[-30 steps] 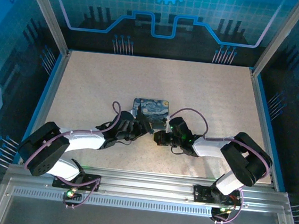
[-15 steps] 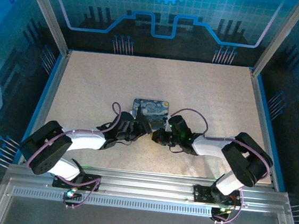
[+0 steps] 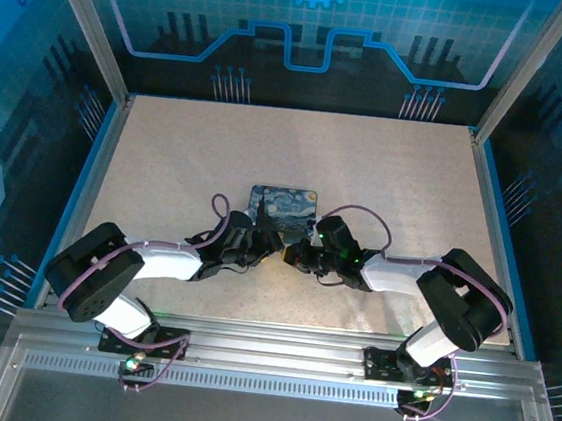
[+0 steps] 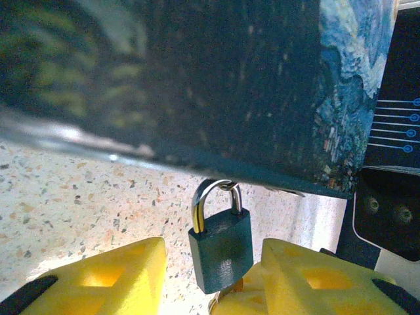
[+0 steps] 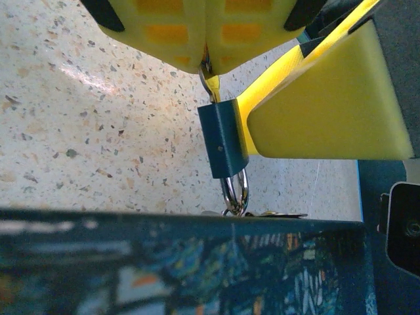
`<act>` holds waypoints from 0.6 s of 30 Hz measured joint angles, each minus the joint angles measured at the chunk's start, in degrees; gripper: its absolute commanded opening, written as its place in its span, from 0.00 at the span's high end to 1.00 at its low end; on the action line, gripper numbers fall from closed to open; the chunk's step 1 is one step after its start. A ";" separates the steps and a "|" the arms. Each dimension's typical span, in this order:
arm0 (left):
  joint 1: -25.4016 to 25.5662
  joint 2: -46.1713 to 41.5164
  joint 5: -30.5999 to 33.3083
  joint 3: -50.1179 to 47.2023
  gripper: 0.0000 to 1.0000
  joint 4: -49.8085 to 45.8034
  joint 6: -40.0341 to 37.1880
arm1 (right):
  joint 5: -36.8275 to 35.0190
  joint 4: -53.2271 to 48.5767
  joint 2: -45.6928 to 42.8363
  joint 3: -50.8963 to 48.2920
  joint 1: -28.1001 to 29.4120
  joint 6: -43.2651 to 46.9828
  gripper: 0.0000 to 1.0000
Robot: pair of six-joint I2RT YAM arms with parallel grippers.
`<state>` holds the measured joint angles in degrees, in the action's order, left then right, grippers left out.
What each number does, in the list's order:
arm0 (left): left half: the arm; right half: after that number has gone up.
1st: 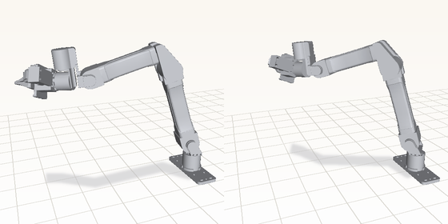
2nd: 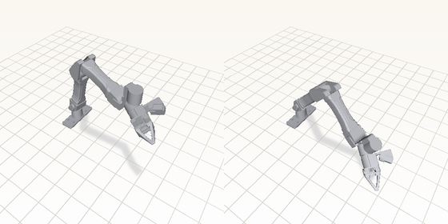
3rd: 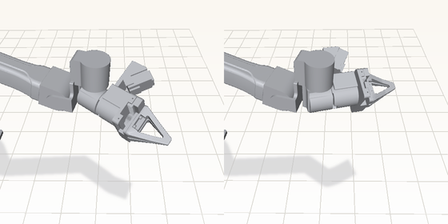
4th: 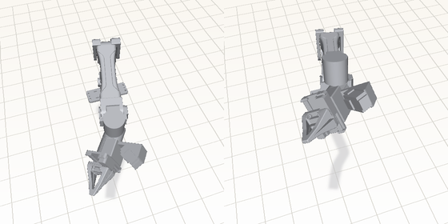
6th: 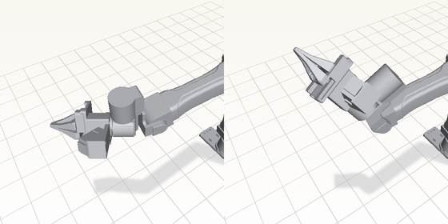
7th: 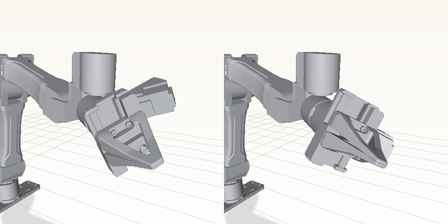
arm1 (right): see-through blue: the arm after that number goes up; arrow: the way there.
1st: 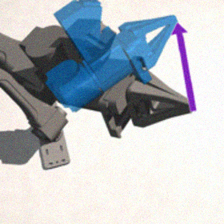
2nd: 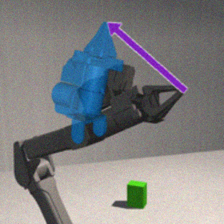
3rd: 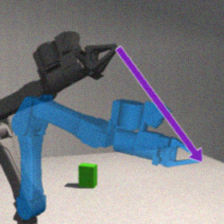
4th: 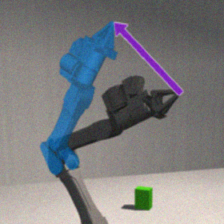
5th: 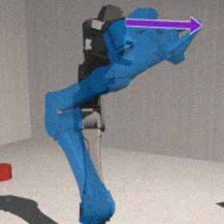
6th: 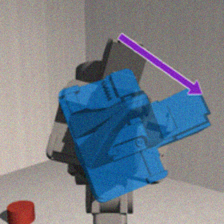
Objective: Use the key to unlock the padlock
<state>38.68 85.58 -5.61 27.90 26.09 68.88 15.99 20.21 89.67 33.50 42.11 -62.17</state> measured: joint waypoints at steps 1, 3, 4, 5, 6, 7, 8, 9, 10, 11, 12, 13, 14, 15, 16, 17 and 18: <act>0.00 0.00 0.00 -0.02 0.58 0.00 0.11 | 0.07 0.11 0.00 0.00 0.00 -0.31 0.99; 0.00 0.15 0.17 0.00 0.59 0.07 0.24 | 0.28 0.55 0.00 0.00 0.00 -1.07 0.99; 0.00 0.33 0.20 0.00 0.59 0.15 0.24 | 0.46 0.79 0.00 0.00 0.00 -1.40 0.99; 0.00 0.57 0.22 0.00 0.59 0.24 0.26 | 0.61 0.98 0.00 0.00 0.00 -1.81 0.99; 0.00 0.81 0.22 0.00 0.59 0.35 0.28 | 0.70 1.22 0.00 0.00 0.02 -2.21 0.99; 0.00 0.96 0.20 0.00 0.60 0.50 0.31 | 0.79 1.31 0.00 0.00 0.02 -2.47 0.99; 0.00 1.07 0.22 0.00 0.61 0.83 0.46 | 0.79 1.40 0.00 0.00 0.02 -2.91 0.99; 0.00 1.11 0.22 0.00 0.62 1.22 0.68 | 0.81 1.64 0.00 0.00 0.00 -3.34 0.99; 0.00 1.16 0.22 0.00 0.63 1.46 0.92 | 0.83 1.77 0.00 0.00 0.00 -3.54 0.99; 0.00 1.25 0.24 0.00 0.64 1.73 1.27 | 0.90 2.01 0.00 0.00 0.00 -3.89 0.99; 0.00 1.38 0.24 0.00 0.65 2.10 1.51 | 0.98 2.14 0.00 0.00 0.00 -4.20 0.99; 0.00 1.44 0.24 0.00 0.66 2.34 1.70 | 0.98 2.23 0.00 0.00 0.02 -4.42 0.99; 0.00 1.49 0.26 0.00 0.67 2.60 1.73 | 1.01 2.34 0.00 0.00 0.02 -4.66 0.99; 0.00 1.49 0.28 0.00 0.69 2.75 1.73 | 1.01 2.40 0.00 0.00 0.00 -4.85 0.98; 0.00 1.49 0.31 0.00 0.70 2.89 1.73 | 1.03 2.45 0.00 0.00 0.02 -5.01 0.98; 0.00 1.49 0.35 0.00 0.72 2.97 1.75 | 1.03 2.54 0.00 0.00 0.02 -5.20 0.98; 0.00 1.49 0.37 0.00 0.74 3.04 1.73 | 1.01 2.56 0.00 0.00 0.02 -5.38 0.98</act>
<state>38.68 87.07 -5.23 27.90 29.12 70.61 16.99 22.76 89.67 33.50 42.13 -67.55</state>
